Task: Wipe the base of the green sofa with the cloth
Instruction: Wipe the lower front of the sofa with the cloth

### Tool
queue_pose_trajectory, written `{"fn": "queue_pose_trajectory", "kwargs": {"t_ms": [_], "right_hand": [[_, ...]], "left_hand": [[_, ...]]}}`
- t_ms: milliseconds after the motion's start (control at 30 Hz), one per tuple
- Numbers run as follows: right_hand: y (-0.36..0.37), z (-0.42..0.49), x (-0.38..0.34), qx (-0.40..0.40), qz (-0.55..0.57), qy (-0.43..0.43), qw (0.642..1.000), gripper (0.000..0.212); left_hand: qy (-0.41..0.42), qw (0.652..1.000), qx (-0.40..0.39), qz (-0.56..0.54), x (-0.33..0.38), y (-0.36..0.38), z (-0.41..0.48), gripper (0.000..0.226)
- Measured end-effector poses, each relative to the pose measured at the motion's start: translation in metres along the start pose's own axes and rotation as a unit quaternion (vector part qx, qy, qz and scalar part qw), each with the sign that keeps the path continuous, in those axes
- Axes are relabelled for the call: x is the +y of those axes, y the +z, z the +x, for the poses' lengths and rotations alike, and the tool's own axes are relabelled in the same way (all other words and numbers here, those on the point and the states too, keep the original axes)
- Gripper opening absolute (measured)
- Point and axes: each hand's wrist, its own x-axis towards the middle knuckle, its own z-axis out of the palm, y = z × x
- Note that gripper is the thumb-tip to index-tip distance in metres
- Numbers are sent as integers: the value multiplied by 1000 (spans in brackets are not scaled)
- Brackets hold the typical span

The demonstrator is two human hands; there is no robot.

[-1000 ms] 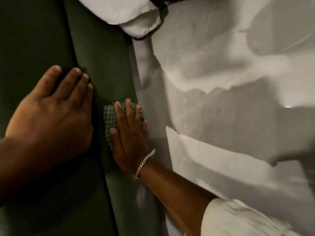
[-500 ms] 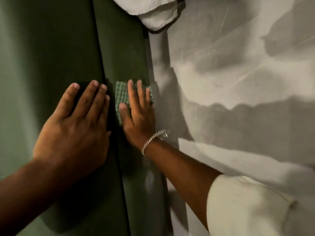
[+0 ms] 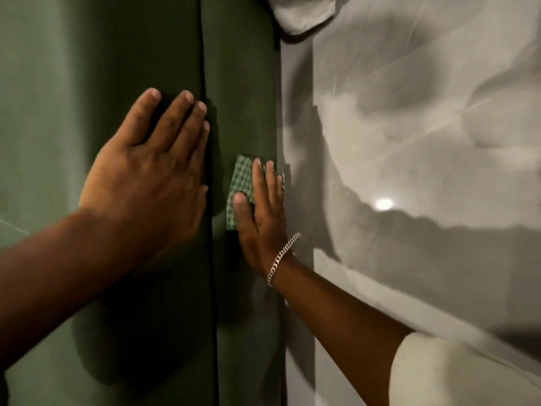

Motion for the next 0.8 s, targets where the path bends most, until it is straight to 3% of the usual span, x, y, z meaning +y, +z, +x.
{"fn": "queue_pose_trajectory", "kwargs": {"t_ms": [100,200,400,600,800], "right_hand": [[-2,-31,20,-39,2,55,998,67],[4,-66,33,-71,-18,44,996,64],[8,-48,27,-22,-6,-4,1000,64],[10,-110,45,-70,6,80,994,61],[24,-96,23,3,20,51,998,68]], "left_hand": [[1,1000,-5,-10,7,2,-13,78],[-5,1000,-7,-16,13,4,-23,79],[-21,1000,5,-20,18,8,-29,79],[-8,1000,-2,-23,26,9,-49,79],[-8,999,5,-44,39,13,-71,78]]}}
